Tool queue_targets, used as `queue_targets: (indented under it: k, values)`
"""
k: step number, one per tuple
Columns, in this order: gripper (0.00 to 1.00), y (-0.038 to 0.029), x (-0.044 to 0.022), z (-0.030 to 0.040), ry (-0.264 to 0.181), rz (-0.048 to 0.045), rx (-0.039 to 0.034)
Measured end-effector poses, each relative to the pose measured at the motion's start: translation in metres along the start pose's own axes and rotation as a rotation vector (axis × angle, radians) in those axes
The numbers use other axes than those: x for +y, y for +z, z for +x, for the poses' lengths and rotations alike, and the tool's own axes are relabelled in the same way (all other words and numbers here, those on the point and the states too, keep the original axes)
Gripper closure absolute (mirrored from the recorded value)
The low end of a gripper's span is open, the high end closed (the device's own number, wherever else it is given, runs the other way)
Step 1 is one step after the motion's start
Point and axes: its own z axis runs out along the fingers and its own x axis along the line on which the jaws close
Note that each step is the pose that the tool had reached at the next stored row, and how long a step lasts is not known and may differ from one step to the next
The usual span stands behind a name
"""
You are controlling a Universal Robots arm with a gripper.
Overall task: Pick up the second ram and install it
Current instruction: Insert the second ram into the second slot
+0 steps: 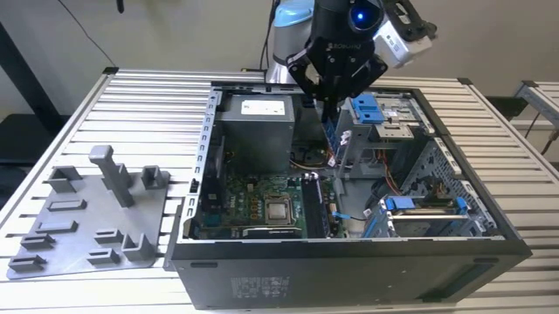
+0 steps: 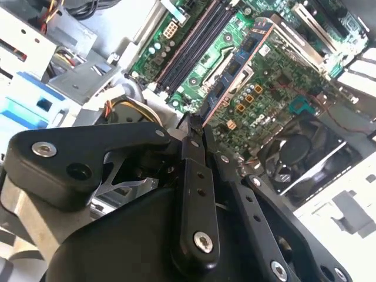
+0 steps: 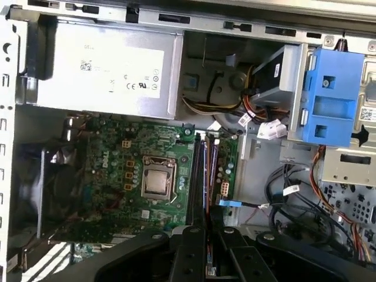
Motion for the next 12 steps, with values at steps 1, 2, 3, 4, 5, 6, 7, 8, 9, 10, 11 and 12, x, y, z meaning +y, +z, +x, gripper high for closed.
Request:
queue_targets:
  k: [1,2,3,4,5,6,7,8,9,10,11,12]
  values:
    - [0.86,0.0,0.0,0.0,0.013,0.0001,0.0003]
    - [0.86,0.0001,0.0,-0.0001,0.025,0.0002,0.0005]
    - [0.86,0.0001,0.0,-0.0001,0.037,0.0004,0.0007]
    - [0.86,0.0001,0.0,-0.0001,0.049,0.0006,0.001]
    - [0.86,0.0001,0.0,-0.0002,0.06,0.0007,0.0012]
    - [0.86,0.0002,0.0,-0.0002,0.071,0.0009,0.0014]
    - [0.86,0.0002,0.0,-0.0002,0.082,0.001,0.0016]
    - [0.86,0.0002,0.0,-0.0002,0.092,0.0011,0.0018]
    - [0.86,0.0002,0.0,-0.0002,0.099,0.0012,0.0019]
    - [0.86,0.0002,0.0,-0.0002,0.104,0.0012,0.002]
    - [0.86,0.0002,0.0,-0.0003,0.107,0.0013,0.0021]
    - [0.86,0.0002,0.0,-0.0003,0.109,0.0013,0.0021]
